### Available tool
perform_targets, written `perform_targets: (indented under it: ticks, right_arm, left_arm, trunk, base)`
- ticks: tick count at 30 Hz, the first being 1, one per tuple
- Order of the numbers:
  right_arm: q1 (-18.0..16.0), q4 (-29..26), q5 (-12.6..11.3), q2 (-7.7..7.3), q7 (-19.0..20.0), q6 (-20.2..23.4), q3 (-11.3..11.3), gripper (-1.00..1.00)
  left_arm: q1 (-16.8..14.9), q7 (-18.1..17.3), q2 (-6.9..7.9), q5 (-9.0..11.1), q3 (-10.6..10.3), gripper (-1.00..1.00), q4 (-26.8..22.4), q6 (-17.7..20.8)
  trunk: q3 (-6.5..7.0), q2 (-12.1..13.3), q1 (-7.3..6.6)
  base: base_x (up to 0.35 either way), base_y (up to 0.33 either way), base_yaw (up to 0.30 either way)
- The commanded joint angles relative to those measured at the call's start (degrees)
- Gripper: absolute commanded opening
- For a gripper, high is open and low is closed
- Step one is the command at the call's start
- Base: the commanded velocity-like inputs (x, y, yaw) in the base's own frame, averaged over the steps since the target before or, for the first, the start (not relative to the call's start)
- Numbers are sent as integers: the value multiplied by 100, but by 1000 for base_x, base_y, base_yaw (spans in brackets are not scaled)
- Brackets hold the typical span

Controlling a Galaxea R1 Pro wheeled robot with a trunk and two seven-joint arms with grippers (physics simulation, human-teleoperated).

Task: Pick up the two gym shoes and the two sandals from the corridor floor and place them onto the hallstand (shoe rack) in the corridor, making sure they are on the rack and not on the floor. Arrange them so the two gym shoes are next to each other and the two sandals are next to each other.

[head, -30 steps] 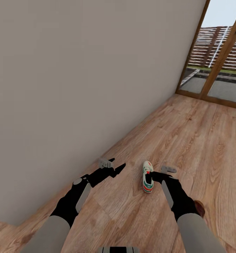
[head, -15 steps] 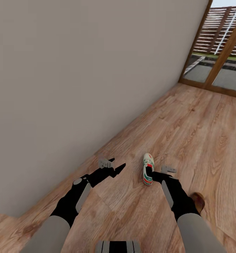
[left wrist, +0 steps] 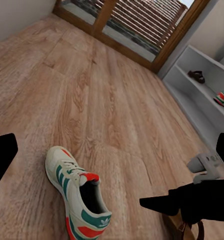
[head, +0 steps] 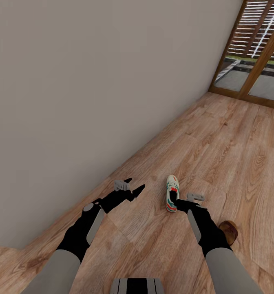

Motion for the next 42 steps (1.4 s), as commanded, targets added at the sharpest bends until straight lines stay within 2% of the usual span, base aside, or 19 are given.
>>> perform_targets:
  ticks: [1, 13, 17, 18, 19, 24, 37, 42]
  right_arm:
    - [-2, -7, -22, 4, -20, 26, -10, 100]
    - [-2, 201, -19, 9, -15, -26, -22, 100]
    - [-2, 598, -18, 4, -12, -563, -22, 100]
    - [-2, 767, -19, 0, -15, -975, -25, 100]
    - [-2, 835, -19, 0, -15, -1210, -24, 100]
    - [-2, 922, -18, -10, -19, -1612, -16, 100]
    - [-2, 946, -9, 0, -20, -1698, -11, 100]
    - [-2, 944, -9, -1, -20, -1697, -14, 100]
  left_arm:
    - [-3, -12, 1, 34, -6, 100, -15, 4]
    - [-3, -17, 2, 33, -3, 100, -93, 5]
    - [-3, -15, 2, 33, -4, 100, -94, 5]
    - [-3, -13, 2, 33, -3, 100, -93, 5]
    - [-3, -13, 2, 33, -3, 100, -94, 5]
    - [-3, -11, 2, 33, -3, 100, -95, 5]
    - [-3, -14, 11, 33, -3, 100, -95, 5]
    - [-3, -17, 11, 33, -7, 100, -95, 5]
  trunk:
    - [-4, -2, -1]
    - [-5, -2, -1]
    - [-5, -2, -1]
    - [-5, -2, -1]
    - [-5, -2, -1]
    - [-5, -2, -1]
    - [-5, -2, -1]
    - [-5, -2, -1]
  base:
    - [0, 0, 0]
    - [0, 0, 0]
    - [0, 0, 0]
    - [0, 0, 0]
    - [0, 0, 0]
    - [0, 0, 0]
    - [6, 2, 0]
    - [165, 207, 0]
